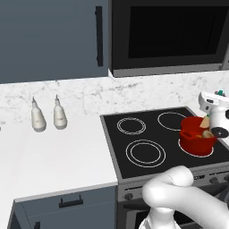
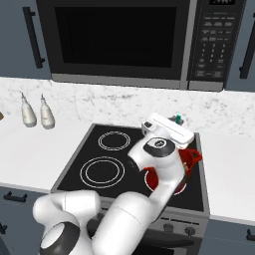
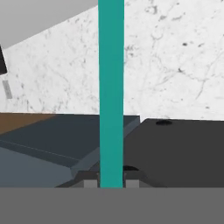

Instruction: Put the lemon and onion in the pot. Retrieve the spatula and lightly stir the vegetables in the pot.

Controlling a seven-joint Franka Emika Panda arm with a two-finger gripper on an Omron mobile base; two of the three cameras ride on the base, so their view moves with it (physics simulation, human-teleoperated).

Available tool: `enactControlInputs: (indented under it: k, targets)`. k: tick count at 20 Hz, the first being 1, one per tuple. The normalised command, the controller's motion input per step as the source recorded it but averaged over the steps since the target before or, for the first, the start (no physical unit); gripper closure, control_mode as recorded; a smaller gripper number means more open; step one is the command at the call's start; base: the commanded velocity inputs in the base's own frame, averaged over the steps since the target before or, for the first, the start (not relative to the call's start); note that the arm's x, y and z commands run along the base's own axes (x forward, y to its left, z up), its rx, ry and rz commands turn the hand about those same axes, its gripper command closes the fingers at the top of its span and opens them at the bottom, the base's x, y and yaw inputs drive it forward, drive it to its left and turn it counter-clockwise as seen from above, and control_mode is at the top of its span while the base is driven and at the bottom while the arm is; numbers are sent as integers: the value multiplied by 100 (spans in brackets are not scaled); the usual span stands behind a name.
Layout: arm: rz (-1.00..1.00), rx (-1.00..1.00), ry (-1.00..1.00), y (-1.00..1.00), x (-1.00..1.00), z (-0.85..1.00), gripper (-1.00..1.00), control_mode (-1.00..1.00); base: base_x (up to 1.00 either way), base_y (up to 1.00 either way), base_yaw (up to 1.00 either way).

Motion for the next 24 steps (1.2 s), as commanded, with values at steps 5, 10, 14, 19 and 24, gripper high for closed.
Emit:
enactControlInputs:
  k: [5, 10, 14, 19, 24]
  targets:
    - [1, -1, 9, 0, -1, 0, 100, -100, 0, 0, 0]
    - [0, 0, 1, 0, 0, -12, 100, -100, 0, 0, 0]
    - [0, 0, 0, 0, -2, -10, 100, -100, 0, 0, 0]
    - [-1, 0, 0, 0, -16, -11, 100, -100, 0, 0, 0]
    - [-5, -2, 1, 0, 0, -39, 100, -100, 0, 0, 0]
